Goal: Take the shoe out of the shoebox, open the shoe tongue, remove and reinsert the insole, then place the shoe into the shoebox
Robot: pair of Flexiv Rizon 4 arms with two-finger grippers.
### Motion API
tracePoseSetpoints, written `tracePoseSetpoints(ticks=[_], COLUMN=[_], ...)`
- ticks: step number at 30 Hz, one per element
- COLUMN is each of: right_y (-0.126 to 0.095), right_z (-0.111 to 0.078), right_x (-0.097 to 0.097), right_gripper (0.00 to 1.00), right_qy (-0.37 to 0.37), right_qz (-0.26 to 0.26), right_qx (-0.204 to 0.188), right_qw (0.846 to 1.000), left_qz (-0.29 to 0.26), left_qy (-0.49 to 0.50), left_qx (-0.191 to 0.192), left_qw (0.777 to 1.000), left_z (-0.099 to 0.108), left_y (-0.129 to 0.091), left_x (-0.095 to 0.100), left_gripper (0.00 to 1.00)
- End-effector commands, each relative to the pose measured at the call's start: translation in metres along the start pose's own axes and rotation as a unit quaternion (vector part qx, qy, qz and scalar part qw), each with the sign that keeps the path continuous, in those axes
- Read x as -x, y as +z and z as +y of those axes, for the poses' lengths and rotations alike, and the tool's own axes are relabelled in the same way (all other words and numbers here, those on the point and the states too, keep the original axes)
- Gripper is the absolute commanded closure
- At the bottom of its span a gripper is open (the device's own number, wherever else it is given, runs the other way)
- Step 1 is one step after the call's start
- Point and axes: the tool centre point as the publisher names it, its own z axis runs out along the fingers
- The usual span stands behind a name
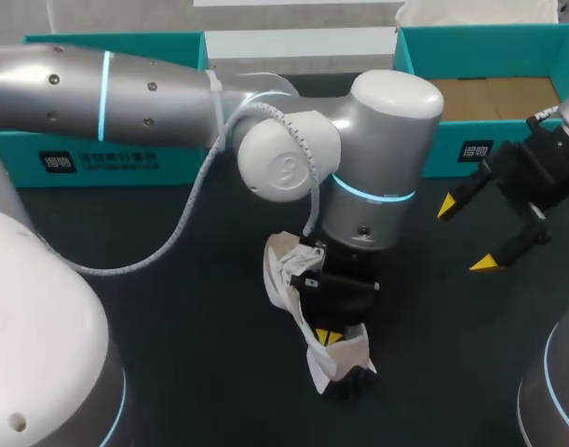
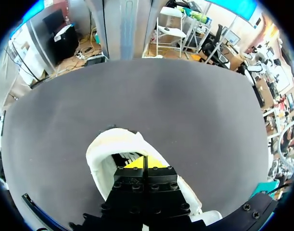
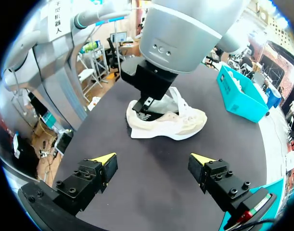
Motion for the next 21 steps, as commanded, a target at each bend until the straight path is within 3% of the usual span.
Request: tracePoseSetpoints(ticks=[1, 11, 21], right_y=[0.000, 0.000, 0.000], right_z=[0.000, 0.000, 0.000], right_x=[0.000, 0.000, 0.000], right_gripper=[0.00, 0.00, 0.00], right_qy=[0.001, 0.001, 0.001], right_qz=[0.000, 0.000, 0.000], right_qx=[-0.002, -0.002, -0.002], right_qw=[1.000, 1.000, 1.000], left_qz=[0.032, 0.061, 0.031], left_qy=[-0.003, -0.008, -0.030], left_qx=[-0.015, -0.041, -0.034], left_qw=[0.999, 0.997, 0.998], left_z=[0.006, 0.013, 0.017], left_y=[0.006, 0.033, 0.056], left_x=[0.002, 0.006, 0.005], left_gripper=[1.00, 1.00, 1.00])
